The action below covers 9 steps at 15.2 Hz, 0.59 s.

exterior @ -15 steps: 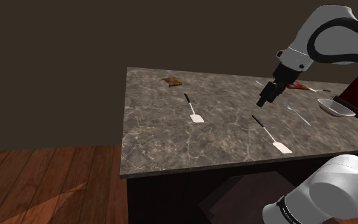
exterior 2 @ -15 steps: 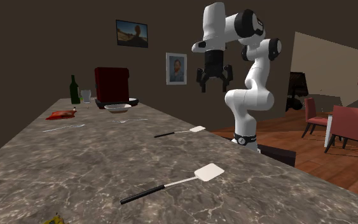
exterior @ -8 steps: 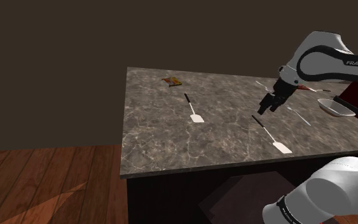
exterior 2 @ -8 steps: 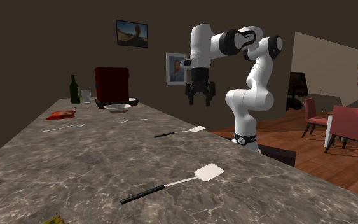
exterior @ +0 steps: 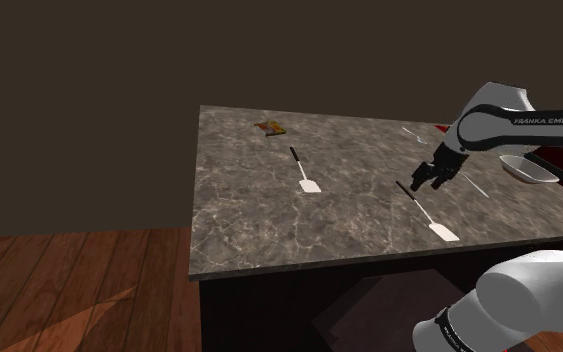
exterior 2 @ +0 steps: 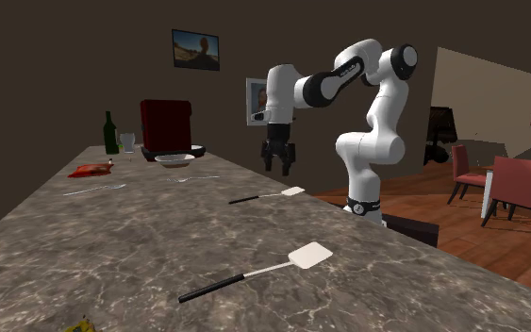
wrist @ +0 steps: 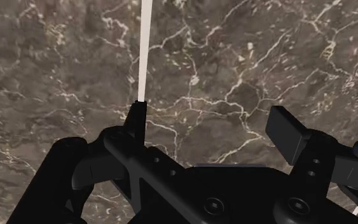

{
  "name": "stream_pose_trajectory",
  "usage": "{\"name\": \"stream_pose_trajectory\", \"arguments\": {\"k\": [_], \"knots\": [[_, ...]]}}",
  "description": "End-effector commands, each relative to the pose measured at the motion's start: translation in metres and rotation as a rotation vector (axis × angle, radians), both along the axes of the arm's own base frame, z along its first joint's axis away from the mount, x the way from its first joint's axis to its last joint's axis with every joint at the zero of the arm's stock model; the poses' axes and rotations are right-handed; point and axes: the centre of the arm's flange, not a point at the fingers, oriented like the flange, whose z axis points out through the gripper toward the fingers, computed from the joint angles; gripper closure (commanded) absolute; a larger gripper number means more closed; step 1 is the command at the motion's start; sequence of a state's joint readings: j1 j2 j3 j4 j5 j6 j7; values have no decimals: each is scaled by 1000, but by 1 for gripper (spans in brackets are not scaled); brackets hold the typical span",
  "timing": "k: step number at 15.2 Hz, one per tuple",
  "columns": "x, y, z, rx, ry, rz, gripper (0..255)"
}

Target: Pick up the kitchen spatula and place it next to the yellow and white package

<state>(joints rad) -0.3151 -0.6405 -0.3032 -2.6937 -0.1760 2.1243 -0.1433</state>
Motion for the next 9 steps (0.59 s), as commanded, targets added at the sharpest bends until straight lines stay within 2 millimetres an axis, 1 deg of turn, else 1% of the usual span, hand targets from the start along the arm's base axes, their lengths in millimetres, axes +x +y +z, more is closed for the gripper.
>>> {"name": "stream_pose_trajectory", "arguments": {"k": [1,4,5,9], "knots": [[-8,-18,-16,-7,0,-43,0],[-19,-44,-41,-17,1,-107,0],[-20,-45,-42,-17,1,-110,0],[-18,-46,-63,-17,1,-110,0]]}}
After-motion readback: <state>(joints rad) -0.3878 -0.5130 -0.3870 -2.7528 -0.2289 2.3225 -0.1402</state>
